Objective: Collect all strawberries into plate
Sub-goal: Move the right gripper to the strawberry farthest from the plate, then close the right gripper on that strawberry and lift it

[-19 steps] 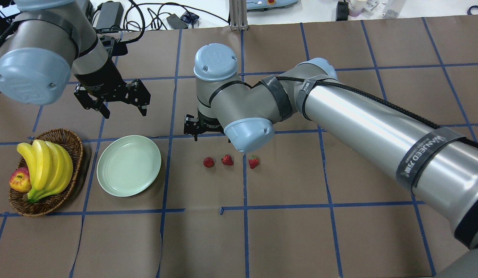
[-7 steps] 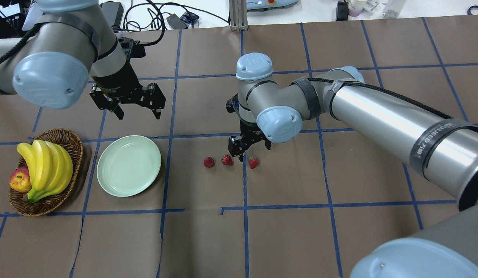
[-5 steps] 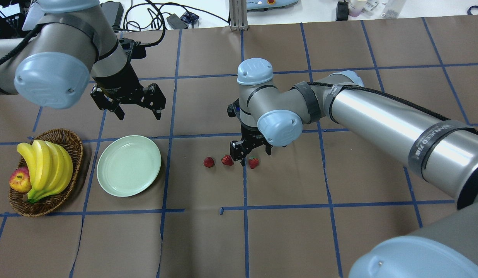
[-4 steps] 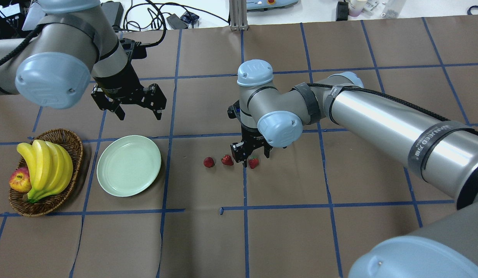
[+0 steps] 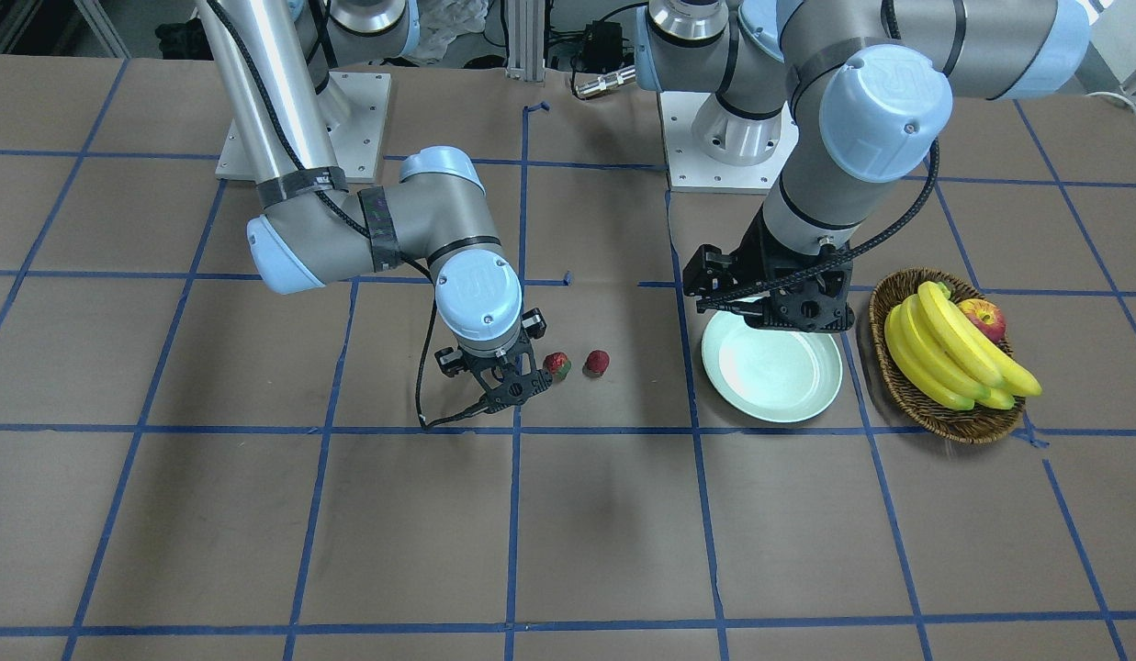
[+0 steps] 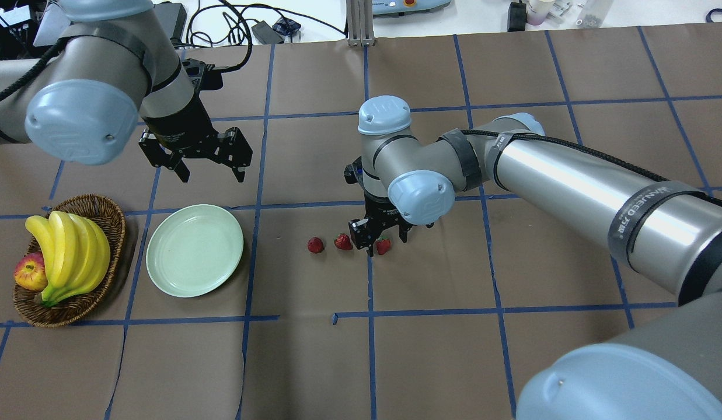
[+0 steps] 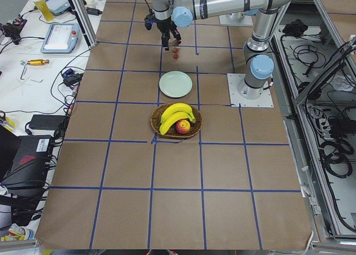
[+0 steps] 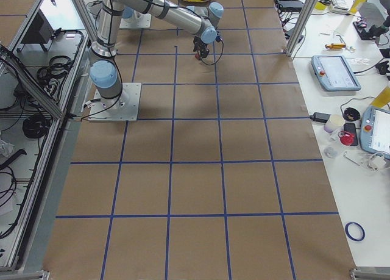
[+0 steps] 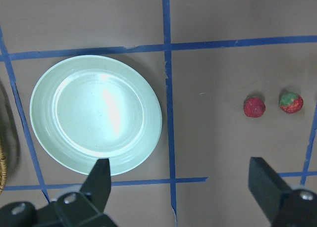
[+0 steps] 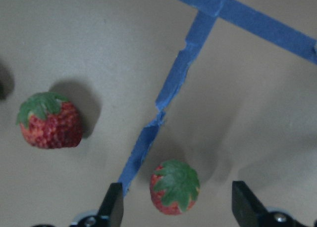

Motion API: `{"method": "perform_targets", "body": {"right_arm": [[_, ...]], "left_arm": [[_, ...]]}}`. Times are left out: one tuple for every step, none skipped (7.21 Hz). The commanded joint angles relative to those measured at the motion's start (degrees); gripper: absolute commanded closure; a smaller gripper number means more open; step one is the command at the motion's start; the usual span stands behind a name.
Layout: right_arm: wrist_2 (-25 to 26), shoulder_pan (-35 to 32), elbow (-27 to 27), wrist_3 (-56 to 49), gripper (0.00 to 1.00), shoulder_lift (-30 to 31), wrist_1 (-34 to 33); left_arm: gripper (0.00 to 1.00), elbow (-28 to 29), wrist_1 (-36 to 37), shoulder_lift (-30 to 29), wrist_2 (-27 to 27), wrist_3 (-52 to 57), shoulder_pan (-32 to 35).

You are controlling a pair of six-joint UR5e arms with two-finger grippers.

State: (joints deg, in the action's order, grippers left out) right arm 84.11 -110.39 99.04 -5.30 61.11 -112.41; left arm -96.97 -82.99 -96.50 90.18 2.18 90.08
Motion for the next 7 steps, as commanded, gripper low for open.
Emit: {"method": "perform_targets", "body": {"right_arm": [[0.35, 0.00, -0.07, -0.76, 0.75, -0.38, -0.44], [0.53, 0.08, -0.68, -0.59, 1.00, -0.29, -0.44], [0.70, 0.09, -0.86, 0.02, 1.00, -0.03, -0.44], [0.79, 0.00, -1.21, 0.20, 1.00, 0.41, -0.44], [0.97, 0.08, -1.91, 0.29, 1.00, 0.50, -0.18], [0.97, 0.09, -3.75, 0.37, 1.00, 1.90, 0.34], [0.71, 0.09, -6.11, 0.90, 1.00, 3.13, 1.57]], "left_arm": [[0.00, -0.06, -0.07, -0.01, 0.00, 0.02, 0.00], [0.00, -0.15, -0.07, -0.01, 0.00, 0.10, 0.00], [0.00, -0.06, -0.07, -0.01, 0.00, 0.11, 0.00], [0.00, -0.06, 0.02, -0.01, 0.00, 0.11, 0.00], [0.00, 0.11, 0.11, -0.01, 0.09, 0.11, -0.08], [0.00, 0.20, 0.11, -0.01, 0.09, 0.11, -0.17], [0.00, 0.11, 0.11, 0.08, 0.00, 0.19, -0.26]]}}
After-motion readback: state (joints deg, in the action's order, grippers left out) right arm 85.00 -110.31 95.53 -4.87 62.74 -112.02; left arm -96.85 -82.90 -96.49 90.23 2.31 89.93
